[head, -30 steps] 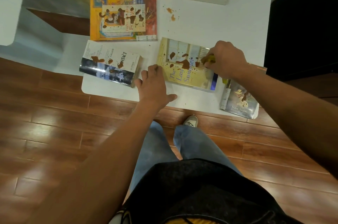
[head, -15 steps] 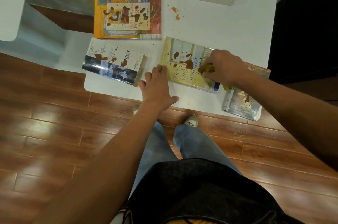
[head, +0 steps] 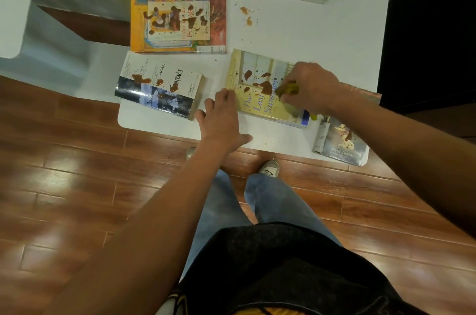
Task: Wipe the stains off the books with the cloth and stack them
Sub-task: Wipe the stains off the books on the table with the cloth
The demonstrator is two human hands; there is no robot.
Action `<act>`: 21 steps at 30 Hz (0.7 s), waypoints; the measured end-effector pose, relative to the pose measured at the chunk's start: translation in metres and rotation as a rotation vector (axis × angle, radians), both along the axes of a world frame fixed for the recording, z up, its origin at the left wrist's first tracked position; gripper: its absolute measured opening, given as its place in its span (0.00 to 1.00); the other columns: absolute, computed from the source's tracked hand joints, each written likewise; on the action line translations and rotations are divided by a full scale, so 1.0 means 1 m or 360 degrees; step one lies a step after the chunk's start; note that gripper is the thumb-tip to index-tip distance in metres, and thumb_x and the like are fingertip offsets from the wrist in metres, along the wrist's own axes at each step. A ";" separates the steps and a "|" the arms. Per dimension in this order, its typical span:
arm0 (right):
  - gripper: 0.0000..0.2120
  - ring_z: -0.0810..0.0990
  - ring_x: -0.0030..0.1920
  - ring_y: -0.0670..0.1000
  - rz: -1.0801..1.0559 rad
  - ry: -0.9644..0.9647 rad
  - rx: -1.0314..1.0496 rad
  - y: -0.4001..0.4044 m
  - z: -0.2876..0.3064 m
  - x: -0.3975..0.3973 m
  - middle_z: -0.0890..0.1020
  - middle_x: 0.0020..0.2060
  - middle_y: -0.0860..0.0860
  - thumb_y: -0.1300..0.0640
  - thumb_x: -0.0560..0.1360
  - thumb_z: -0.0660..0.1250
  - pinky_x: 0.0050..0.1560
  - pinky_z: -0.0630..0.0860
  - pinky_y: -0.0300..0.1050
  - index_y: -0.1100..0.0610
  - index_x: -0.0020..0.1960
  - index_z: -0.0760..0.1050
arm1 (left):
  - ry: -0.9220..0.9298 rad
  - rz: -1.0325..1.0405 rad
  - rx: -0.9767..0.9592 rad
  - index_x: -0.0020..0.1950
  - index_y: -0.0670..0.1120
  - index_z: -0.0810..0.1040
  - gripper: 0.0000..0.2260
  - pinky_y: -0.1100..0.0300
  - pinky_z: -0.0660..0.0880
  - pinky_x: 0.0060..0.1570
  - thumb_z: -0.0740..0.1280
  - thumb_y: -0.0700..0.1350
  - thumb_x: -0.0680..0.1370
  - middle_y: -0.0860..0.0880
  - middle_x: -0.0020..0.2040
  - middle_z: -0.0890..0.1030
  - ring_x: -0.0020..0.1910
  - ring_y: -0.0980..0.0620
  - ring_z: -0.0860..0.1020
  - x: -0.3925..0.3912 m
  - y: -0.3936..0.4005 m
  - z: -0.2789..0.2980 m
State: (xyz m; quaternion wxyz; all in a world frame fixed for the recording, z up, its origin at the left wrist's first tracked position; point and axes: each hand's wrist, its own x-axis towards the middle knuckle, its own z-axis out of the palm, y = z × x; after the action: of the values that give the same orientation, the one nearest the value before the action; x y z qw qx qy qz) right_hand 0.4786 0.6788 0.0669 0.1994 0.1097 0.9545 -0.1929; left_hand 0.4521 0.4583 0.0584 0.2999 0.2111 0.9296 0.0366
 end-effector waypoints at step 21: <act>0.12 0.78 0.51 0.52 0.0150 -0.0141 -0.0078 0.004 -0.001 -0.012 0.81 0.49 0.48 0.48 0.73 0.74 0.47 0.77 0.49 0.50 0.54 0.84 | 0.0029 -0.0022 -0.0005 0.79 0.48 0.55 0.47 0.43 0.61 0.68 0.77 0.60 0.69 0.49 0.76 0.59 0.72 0.42 0.63 -0.002 -0.001 0.000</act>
State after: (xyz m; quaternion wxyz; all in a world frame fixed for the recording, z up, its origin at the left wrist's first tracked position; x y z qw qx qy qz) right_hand 0.4671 0.6827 0.0661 0.2528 0.0681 0.9438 -0.2016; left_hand 0.4504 0.4573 0.0581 0.2920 0.2173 0.9309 0.0312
